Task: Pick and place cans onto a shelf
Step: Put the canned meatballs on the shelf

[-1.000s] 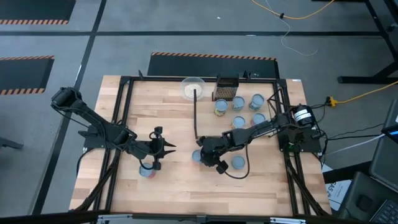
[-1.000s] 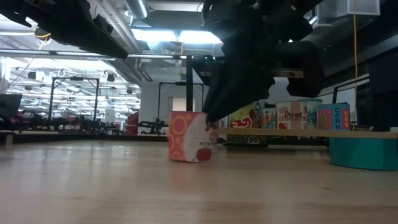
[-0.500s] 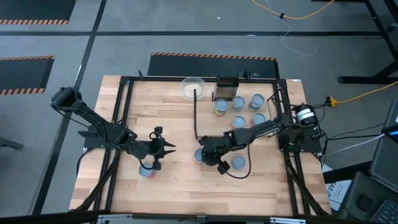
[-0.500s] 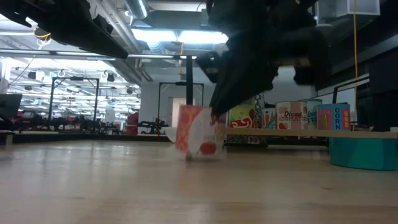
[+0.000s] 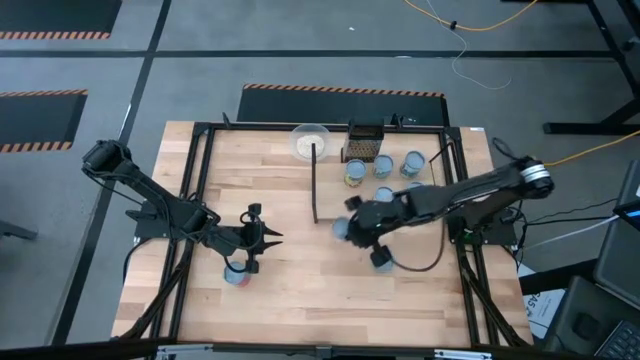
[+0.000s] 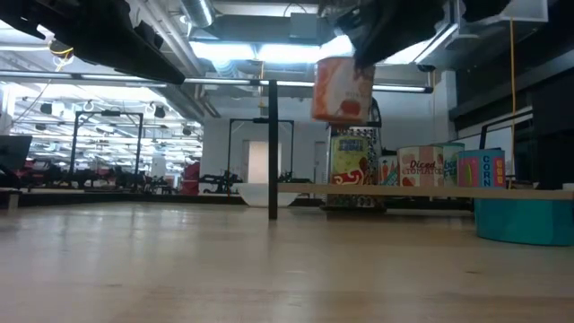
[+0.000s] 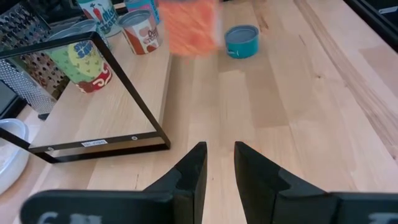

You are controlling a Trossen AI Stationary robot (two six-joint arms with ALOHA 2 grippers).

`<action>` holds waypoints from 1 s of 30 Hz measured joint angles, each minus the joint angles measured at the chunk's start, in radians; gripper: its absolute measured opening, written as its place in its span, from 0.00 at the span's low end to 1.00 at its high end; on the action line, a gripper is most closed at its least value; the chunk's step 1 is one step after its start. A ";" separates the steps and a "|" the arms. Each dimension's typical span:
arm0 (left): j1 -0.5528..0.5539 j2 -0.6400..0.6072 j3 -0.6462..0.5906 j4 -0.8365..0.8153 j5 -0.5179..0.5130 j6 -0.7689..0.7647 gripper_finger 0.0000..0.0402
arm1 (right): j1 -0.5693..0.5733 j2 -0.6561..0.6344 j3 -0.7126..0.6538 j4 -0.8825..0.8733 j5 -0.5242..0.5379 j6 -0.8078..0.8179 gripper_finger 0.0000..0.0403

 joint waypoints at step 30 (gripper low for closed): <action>0.000 0.000 0.000 0.005 0.000 0.000 0.18 | -0.237 -0.115 -0.237 0.082 0.139 0.285 0.03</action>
